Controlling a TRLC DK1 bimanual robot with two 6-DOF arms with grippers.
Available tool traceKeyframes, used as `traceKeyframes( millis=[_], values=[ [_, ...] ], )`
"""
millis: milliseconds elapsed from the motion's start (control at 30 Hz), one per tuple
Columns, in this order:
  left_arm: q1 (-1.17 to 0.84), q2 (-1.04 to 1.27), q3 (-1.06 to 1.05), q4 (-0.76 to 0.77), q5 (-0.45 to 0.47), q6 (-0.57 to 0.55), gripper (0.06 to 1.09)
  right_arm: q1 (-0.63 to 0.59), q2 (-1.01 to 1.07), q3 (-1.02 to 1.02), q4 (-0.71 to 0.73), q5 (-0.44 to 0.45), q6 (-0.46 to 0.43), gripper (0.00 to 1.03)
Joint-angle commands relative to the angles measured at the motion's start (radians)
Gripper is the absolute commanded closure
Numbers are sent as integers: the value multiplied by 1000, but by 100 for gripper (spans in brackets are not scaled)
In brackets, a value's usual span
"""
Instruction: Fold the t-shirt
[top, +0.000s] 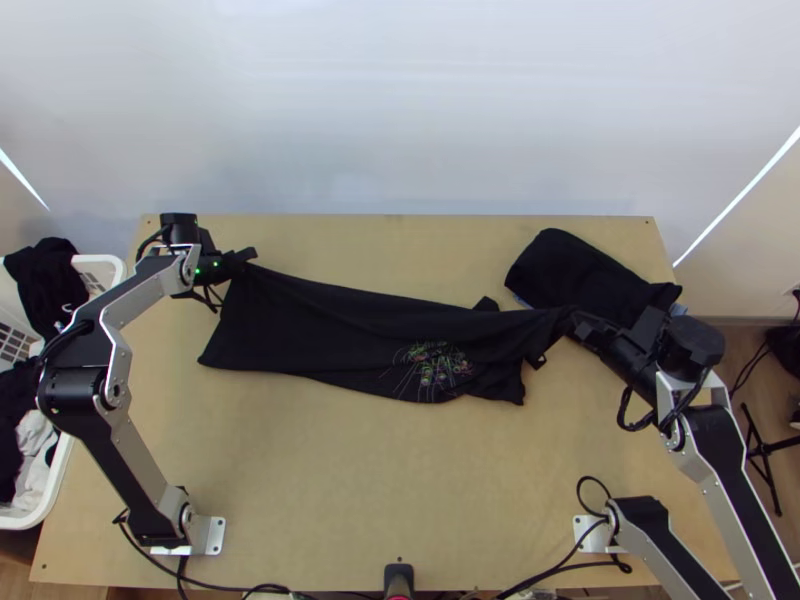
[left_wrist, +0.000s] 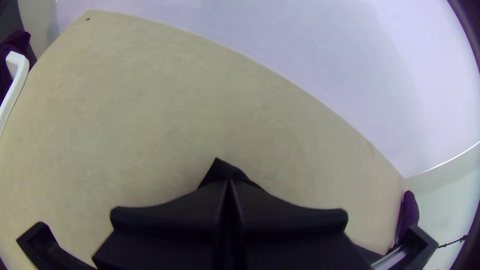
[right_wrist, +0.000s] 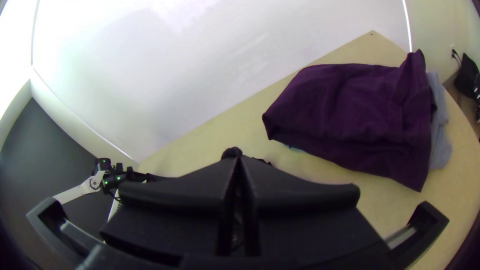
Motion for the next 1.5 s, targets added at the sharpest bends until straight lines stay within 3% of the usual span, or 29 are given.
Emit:
traceKeyframes(
  millis=[0,333,667,867,1033,1200,1333,1467],
  values=[
    [9,5,45,-28,-4,1,105,1,-9,-18,-9,5,-2,100],
    [27,-53,132,-110,-7,-44,105,-31,71,57,159,16,-3,100],
    [40,-167,362,-139,-9,-123,105,-23,436,563,151,13,-10,100],
    [75,-179,537,-140,-18,-100,105,-5,660,936,4,17,-79,100],
    [103,-176,645,-142,-49,-59,105,15,798,1160,1,148,-227,100],
    [124,-160,755,-171,-92,-57,105,14,942,1428,-64,194,-290,100],
    [143,-174,803,-174,-104,-68,105,14,996,1605,-101,237,-332,100],
    [166,-228,806,-176,-125,-88,105,11,936,1620,-114,248,-341,100]
  ],
)
